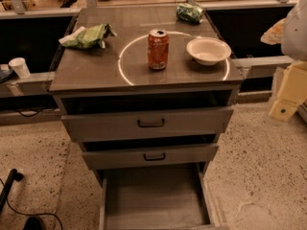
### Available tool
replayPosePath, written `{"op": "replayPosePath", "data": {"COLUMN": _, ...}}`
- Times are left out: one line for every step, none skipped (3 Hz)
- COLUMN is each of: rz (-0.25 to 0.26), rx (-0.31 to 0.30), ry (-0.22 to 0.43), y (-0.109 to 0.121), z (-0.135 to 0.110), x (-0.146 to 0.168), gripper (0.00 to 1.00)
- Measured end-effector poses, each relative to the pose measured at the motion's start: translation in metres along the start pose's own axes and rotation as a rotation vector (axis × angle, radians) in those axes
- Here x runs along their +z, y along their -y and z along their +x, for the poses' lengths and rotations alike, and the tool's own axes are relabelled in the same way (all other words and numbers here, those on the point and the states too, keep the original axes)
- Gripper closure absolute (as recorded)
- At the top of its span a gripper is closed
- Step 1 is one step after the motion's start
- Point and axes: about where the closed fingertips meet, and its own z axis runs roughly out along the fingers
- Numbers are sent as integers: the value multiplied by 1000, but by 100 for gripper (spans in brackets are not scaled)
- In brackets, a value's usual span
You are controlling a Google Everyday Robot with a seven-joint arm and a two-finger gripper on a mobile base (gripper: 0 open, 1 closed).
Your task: Place coke can into bottom drawer
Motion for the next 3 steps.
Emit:
{"op": "replayPosePath", "data": {"rz": 0, "rx": 0, "ry": 0, "y": 0, "z": 0, "x": 0, "gripper": 0}}
{"op": "replayPosePath", "data": {"rz": 43, "rx": -31, "ry": 42, "y": 56, "z": -30, "x": 13, "gripper": 0}}
{"op": "replayPosePath", "data": {"rz": 77, "rx": -76, "ry": 105, "y": 114, "z": -64, "x": 26, "gripper": 0}}
